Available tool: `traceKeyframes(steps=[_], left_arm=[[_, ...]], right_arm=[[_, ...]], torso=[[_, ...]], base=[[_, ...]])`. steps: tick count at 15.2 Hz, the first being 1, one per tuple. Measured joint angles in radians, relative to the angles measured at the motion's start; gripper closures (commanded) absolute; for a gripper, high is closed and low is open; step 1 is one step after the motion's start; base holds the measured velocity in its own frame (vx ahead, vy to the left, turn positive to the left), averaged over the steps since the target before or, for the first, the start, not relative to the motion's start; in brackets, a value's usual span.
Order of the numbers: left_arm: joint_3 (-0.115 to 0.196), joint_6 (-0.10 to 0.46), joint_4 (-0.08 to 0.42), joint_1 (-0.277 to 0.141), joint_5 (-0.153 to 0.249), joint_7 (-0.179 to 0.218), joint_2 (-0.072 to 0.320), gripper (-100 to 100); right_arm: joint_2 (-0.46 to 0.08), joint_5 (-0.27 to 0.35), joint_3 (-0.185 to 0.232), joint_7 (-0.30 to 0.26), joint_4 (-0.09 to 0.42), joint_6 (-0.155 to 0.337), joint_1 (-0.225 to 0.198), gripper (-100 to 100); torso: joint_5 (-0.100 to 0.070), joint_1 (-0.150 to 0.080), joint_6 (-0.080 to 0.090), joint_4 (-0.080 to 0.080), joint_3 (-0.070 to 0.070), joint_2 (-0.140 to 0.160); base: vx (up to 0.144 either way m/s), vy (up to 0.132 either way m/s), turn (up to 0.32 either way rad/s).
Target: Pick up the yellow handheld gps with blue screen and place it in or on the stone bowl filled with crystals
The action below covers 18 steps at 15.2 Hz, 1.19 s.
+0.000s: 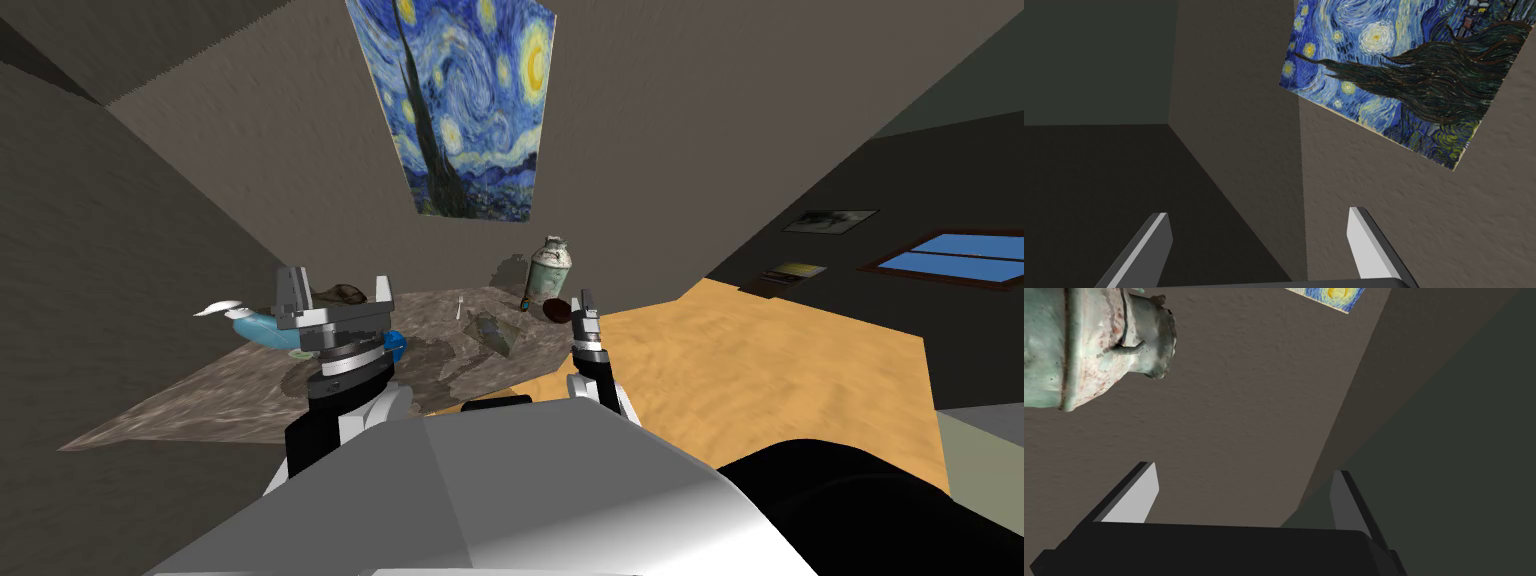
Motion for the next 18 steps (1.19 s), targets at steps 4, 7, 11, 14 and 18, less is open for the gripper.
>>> traceKeyframes(steps=[4, 7, 11, 14, 18], left_arm=[[0.000, 0.000, 0.000, 0.000, 0.000, 0.000, 0.000, 0], [0.000, 0.000, 0.000, 0.000, 0.000, 0.000, 0.000, 0], [0.000, 0.000, 0.000, 0.000, 0.000, 0.000, 0.000, 0], [0.000, 0.000, 0.000, 0.000, 0.000, 0.000, 0.000, 0], [0.000, 0.000, 0.000, 0.000, 0.000, 0.000, 0.000, 0]], right_arm=[[-0.061, -0.027, 0.006, -0.028, 0.031, 0.001, -0.018, -100], [-0.109, -0.068, 0.020, -0.073, 0.076, 0.006, -0.048, -100], [-0.152, -0.131, 0.035, -0.143, 0.143, 0.009, -0.090, -100], [-0.169, -0.176, 0.050, -0.192, 0.200, 0.008, -0.126, -100], [-0.183, -0.233, 0.069, -0.257, 0.261, 0.016, -0.168, -100]], torso=[[0.000, -0.002, 0.000, 0.000, -0.001, -0.001], [-0.001, -0.004, 0.000, 0.000, -0.001, -0.002], [-0.001, -0.003, 0.000, 0.000, -0.001, -0.002], [-0.001, -0.002, 0.000, 0.000, -0.001, -0.002], [-0.001, -0.002, 0.000, 0.000, -0.001, -0.001]], base=[[0.012, -0.026, 0.013], [0.019, -0.041, 0.035], [0.016, -0.031, 0.025], [0.012, -0.026, 0.041], [0.007, -0.025, 0.025]])
